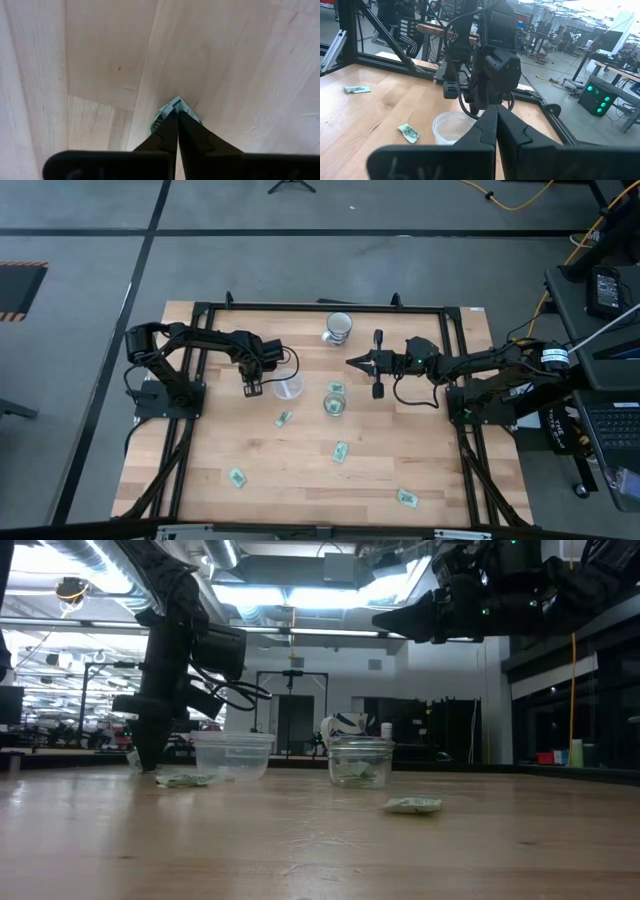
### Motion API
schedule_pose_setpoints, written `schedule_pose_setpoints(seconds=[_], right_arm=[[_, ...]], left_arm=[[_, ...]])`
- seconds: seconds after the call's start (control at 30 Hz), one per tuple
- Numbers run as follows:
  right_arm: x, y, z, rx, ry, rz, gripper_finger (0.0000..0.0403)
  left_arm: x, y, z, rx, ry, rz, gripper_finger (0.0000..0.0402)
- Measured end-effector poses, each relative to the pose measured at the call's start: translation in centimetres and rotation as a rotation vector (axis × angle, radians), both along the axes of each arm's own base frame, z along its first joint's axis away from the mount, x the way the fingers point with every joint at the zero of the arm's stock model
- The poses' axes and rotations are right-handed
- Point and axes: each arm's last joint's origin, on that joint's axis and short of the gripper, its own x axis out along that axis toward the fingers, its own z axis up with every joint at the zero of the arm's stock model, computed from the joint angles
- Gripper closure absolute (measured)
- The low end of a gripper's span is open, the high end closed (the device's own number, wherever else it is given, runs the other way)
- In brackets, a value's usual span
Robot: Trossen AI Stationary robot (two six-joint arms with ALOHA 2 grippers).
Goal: Pick and place Stevia / Truvia into bins
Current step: Put the stevia packet into the plastic container
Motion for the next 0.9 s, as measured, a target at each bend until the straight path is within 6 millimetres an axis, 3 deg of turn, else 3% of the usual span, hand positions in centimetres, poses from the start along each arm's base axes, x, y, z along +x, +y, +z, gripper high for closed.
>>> schedule_pose_setpoints(seconds=[0.37, 0.63, 0.9], right_arm=[[0.0, 0.0, 0.0, 0.001, 0.001, 0.0, 0.0396], [0.0, 0.0, -0.1, 0.003, 0.006, 0.0, 0.0396], [0.0, 0.0, -0.1, 0.004, 0.009, 0.0, 0.0396]], left_arm=[[-0.3, -0.2, 0.9, -0.004, -0.034, 0.0, 0.0399], [-1.3, -1.1, 5.0, 0.032, -0.222, -0.011, 0.04], [-2.4, -3.9, 9.0, 0.077, -0.441, -0.049, 0.04]])
